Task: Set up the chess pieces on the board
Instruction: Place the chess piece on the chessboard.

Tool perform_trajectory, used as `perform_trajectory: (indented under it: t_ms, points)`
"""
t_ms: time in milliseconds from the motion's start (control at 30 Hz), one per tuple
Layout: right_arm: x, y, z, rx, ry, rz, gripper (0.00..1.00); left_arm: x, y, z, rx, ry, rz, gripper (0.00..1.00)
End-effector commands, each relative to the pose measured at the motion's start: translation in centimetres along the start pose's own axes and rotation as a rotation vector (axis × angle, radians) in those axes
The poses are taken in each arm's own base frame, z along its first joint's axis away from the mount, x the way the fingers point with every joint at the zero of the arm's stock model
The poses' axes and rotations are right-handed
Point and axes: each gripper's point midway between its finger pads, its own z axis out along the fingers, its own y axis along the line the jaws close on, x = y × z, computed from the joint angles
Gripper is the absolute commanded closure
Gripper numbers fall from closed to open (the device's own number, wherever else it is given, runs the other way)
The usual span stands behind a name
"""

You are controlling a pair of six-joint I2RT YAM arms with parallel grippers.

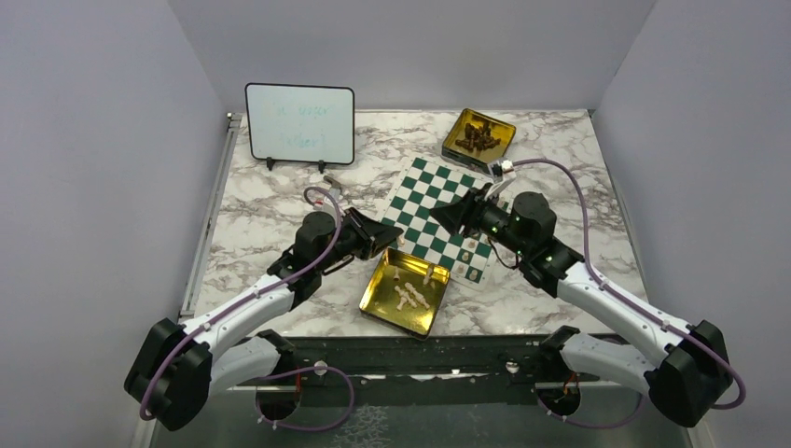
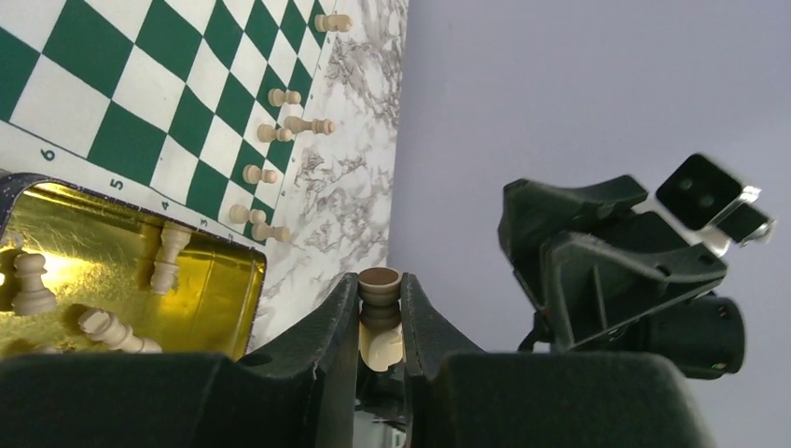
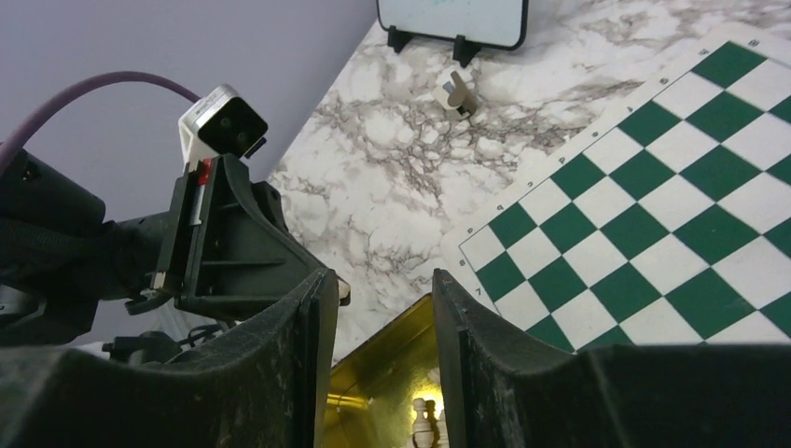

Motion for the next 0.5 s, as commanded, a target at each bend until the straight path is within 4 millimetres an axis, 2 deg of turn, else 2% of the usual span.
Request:
perform_trajectory:
  t_ms: [0,133,300,467]
  points:
    - [0.1,1.5,0.8,-0.034,-0.032,0.044,0.54,-1.7,-1.3,-0.4,0.045,-0.092,-0.187,0.81]
    - [1.1,3.6,1.4,-0.058,-0.017,0.078,0.52,-2.0,-0.7,-0.6,0.035,-0.113,-0.302,0.81]
    - [1.9,4.1,1.3,-0.021,-0.058,0.182,0.5,-2.6,-0.1,-0.8,0.029,-0.156,-0.388,0.81]
    - [2.9,4.5,1.8,-0.024,-0.049,0.186,0.51,-3.1,-0.1,-1.0,0.037,-0.18,-0.438,0.81]
